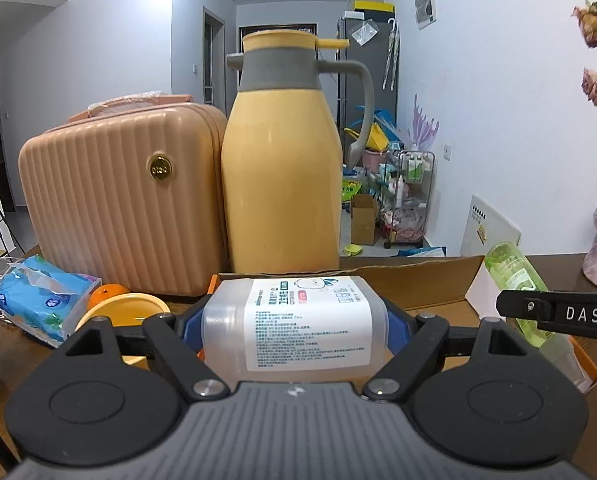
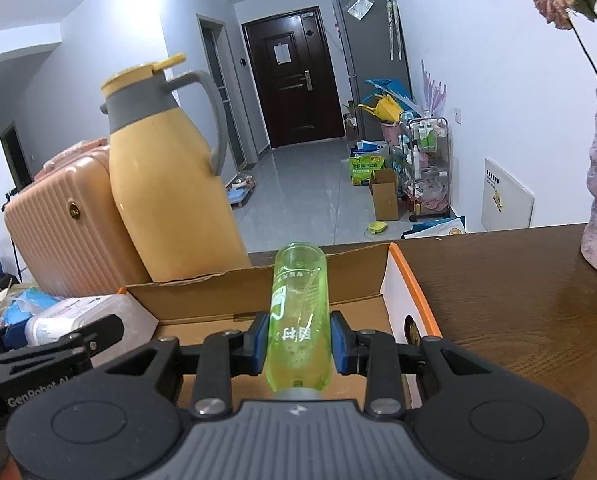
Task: Organize rigid objects
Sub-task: 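Open the right gripper to drop the green bottle while the left drops the white bottle into the box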
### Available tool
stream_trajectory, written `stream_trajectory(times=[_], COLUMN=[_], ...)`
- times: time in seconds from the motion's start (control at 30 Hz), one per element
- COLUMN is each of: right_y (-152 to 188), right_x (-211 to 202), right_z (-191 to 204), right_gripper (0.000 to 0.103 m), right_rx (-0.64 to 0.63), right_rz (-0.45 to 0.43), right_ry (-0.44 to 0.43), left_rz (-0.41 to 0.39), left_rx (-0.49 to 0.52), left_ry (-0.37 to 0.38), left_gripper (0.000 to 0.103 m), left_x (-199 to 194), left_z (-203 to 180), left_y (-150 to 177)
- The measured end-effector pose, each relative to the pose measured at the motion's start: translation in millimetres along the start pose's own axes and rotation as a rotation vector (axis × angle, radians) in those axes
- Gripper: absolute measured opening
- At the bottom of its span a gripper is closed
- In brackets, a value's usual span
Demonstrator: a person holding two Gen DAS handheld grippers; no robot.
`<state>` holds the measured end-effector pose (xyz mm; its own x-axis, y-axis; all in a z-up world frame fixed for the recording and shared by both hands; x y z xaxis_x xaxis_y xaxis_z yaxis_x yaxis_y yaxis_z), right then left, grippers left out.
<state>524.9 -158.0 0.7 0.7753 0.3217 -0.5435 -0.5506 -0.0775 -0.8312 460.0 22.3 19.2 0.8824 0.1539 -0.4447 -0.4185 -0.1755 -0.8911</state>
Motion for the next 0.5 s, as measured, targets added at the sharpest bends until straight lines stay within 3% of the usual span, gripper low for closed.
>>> stream_trajectory(times=[0.17, 0.23, 0.27, 0.3, 0.5], right_y=[1, 1, 0, -1, -2], right_x=[15, 13, 10, 6, 1], right_z=[3, 1, 0, -2, -9], right_gripper=[0.033, 0.050, 0.068, 0.081, 0.094], right_rx=[-0.026, -0.026, -0.022, -0.019, -0.016], right_rz=[0.030, 0.022, 0.011, -0.009, -0.010], right_ry=[0.021, 0.037, 0.043, 0.055, 0.083], left_rz=[0.016, 0.035, 0.044, 0.046, 0.049], left_rx=[0.005, 0.012, 0.007, 0.000, -0.014], left_ry=[0.005, 0.012, 0.013, 0.013, -0.043], left_gripper=[0.087, 0.103, 0.103, 0.103, 0.103], left_x=[12, 16, 17, 17, 17], left_z=[0, 0, 1, 2, 10], left_y=[3, 4, 5, 4, 3])
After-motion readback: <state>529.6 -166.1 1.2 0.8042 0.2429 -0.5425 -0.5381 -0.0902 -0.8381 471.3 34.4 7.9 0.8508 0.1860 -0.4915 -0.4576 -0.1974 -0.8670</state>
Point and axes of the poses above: each gripper's, at about its wrist camera, not at the fingertips, and x roughly the way its jaws point, z to its left, y to its underside, the point moved 5 cm from there along x, roughly the way its jaws point, and after that the axes turned 7 degrees about -x, right-handed, at the moved point
